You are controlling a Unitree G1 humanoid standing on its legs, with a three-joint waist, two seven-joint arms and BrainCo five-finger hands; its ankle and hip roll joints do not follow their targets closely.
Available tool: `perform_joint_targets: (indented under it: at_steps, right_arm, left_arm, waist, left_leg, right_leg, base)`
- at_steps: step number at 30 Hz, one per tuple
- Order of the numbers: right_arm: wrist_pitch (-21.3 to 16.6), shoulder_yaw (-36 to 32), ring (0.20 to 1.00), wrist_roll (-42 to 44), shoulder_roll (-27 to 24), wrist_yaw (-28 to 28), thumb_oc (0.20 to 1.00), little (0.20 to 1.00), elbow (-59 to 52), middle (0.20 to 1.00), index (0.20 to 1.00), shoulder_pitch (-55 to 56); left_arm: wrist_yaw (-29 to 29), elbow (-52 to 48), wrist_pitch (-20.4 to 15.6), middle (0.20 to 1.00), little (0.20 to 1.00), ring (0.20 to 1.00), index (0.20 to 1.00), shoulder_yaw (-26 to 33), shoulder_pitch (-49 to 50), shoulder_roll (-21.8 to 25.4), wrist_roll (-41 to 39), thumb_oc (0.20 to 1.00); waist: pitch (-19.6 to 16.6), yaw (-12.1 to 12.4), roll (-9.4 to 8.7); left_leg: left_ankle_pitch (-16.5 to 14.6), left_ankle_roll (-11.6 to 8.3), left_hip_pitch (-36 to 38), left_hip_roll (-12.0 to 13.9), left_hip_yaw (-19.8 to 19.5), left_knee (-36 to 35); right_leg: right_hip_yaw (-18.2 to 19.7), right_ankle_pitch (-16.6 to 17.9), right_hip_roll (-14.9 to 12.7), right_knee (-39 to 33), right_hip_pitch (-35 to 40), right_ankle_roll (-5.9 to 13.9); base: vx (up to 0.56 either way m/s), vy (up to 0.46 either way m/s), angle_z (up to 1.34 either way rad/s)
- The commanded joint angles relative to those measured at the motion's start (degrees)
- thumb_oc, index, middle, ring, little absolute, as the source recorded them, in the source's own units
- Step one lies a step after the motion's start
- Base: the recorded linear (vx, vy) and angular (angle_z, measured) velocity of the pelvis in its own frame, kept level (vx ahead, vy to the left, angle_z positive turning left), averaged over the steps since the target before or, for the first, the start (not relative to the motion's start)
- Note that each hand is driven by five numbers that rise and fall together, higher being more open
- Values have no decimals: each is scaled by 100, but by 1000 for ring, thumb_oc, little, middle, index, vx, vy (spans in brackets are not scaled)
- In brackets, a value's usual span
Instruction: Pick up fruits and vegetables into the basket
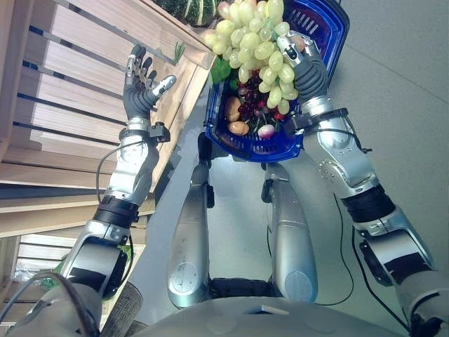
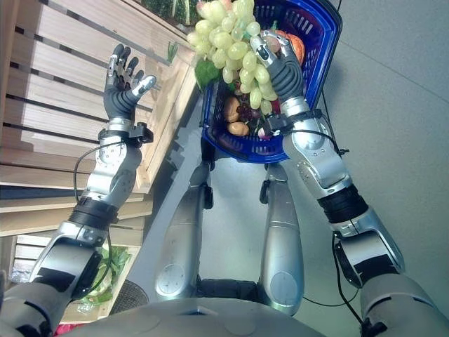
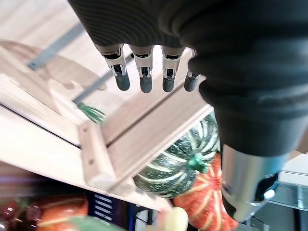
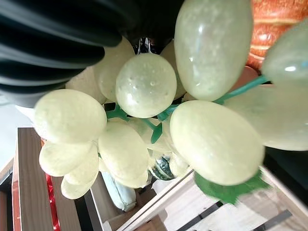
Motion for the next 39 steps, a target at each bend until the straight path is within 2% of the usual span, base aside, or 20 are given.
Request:
perform_joint_targets:
  at_steps: [1, 8, 14, 17, 21, 23, 24, 25, 33, 39]
  right_arm:
    - [-549, -138, 200, 29, 99, -111, 200, 200, -267, 200, 200, -28]
    - [-527, -188, 200, 147, 5, -545, 200, 200, 861, 200, 200, -14]
    - [-352, -66, 200, 393, -137, -674, 200, 200, 2237, 200, 200, -446]
    - [-296, 23, 200, 551, -195, -604, 200, 200, 3136, 200, 200, -836]
    - [-87, 147, 200, 858, -210, -470, 200, 200, 3828, 200, 200, -1265]
    - [4, 171, 200, 746, -187, -421, 200, 200, 4061, 200, 200, -1349]
    - [134, 214, 564, 754, -208, -347, 564, 564, 4423, 564, 564, -1510]
    - [232, 212, 1000, 587, -178, -326, 1000, 1000, 4630, 1000, 1000, -1580]
    - [828, 334, 1000, 145, -173, 96, 1000, 1000, 6044, 1000, 1000, -2200]
    - [1266, 469, 1000, -146, -207, 269, 1000, 1000, 6442, 1000, 1000, -2416]
  left_arm:
    - [232, 217, -305, 1000, 1000, 1000, 1000, 329, 33, 172, 423, 1000]
    - [545, 1198, -401, 1000, 1000, 1000, 1000, 298, -144, 242, 591, 1000]
    - [383, 1945, -378, 1000, 1000, 1000, 1000, 98, -431, 324, 367, 1000]
    - [241, 2257, -326, 1000, 1000, 1000, 1000, 7, -606, 385, 225, 1000]
    - [162, 2458, -310, 1000, 1000, 1000, 1000, -91, -787, 387, 157, 1000]
    - [143, 2503, -314, 1000, 1000, 1000, 1000, -124, -822, 364, 149, 1000]
    - [109, 2559, -313, 1000, 1000, 1000, 1000, -177, -885, 351, 157, 1000]
    - [72, 2590, -316, 1000, 1000, 1000, 1000, -198, -903, 328, 160, 1000]
    - [-113, 2692, -219, 1000, 1000, 1000, 1000, -408, -1050, 255, 260, 1000]
    - [-90, 2668, -177, 1000, 1000, 1000, 1000, -536, -1054, 239, 375, 1000]
  waist:
    - [-227, -133, 34]
    - [-227, -164, 68]
    - [-227, -139, 107]
    - [-227, -96, 149]
    - [-227, -43, 192]
    - [-227, -23, 206]
    - [-227, 2, 222]
    - [-227, 21, 235]
    - [-227, 163, 293]
    - [-227, 219, 305]
  left_leg:
    - [-402, 317, -127, -606, 310, 229]
    - [-411, 287, -107, -587, 325, 214]
    - [-404, 260, -89, -574, 337, 196]
    - [-407, 250, -98, -586, 327, 220]
    - [-402, 240, -145, -588, 302, 233]
    - [-405, 236, -162, -601, 277, 250]
    - [-396, 236, -168, -598, 276, 242]
    - [-398, 241, -183, -612, 255, 258]
    - [-358, 268, -221, -631, 220, 219]
    - [-346, 283, -244, -633, 192, 231]
  right_leg:
    - [-378, -472, 364, -36, 319, 94]
    - [-345, -504, 374, -15, 300, 91]
    - [-355, -510, 374, -24, 303, 78]
    - [-369, -516, 375, -7, 290, 66]
    - [-386, -517, 361, 16, 235, 52]
    - [-390, -522, 356, 23, 229, 52]
    - [-398, -517, 345, 15, 229, 50]
    - [-402, -518, 346, 18, 225, 52]
    - [-459, -482, 348, -15, 211, 56]
    - [-491, -451, 342, -16, 199, 55]
  base:
    - [0, 0, 0]
    - [0, 0, 0]
    - [0, 0, 0]
    - [0, 0, 0]
    - [0, 0, 0]
    - [0, 0, 0]
    - [0, 0, 0]
    - [0, 0, 0]
    - [0, 0, 0]
    - [-1, -4, 2]
